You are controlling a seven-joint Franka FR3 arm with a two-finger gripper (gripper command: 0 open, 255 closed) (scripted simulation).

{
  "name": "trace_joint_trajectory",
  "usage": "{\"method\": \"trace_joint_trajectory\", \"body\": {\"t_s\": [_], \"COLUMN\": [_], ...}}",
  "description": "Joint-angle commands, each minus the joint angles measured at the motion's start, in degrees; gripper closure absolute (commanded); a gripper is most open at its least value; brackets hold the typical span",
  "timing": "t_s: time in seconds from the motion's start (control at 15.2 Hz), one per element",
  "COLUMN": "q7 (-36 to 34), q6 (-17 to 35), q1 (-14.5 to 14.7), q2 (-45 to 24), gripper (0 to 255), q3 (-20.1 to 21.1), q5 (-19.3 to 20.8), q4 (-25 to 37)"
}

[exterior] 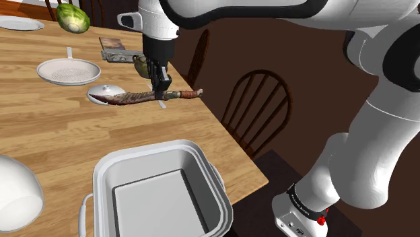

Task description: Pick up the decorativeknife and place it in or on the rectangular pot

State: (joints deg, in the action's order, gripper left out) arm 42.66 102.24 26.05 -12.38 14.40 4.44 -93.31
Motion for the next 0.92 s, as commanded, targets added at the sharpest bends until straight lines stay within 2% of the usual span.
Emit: {"method": "trace_joint_trajectory", "body": {"t_s": [0.0, 0.4, 0.86], "q7": [-1.8, -7.5, -14.7], "q6": [0.8, 2.2, 2.7], "q1": [0.9, 4.0, 8.0], "q2": [3.0, 9.8, 15.7], "gripper": [255, 255, 255], "q3": [0.9, 3.8, 7.8], "q5": [-0.7, -2.7, -5.3], "q4": [-3.8, -11.9, -18.0]}}
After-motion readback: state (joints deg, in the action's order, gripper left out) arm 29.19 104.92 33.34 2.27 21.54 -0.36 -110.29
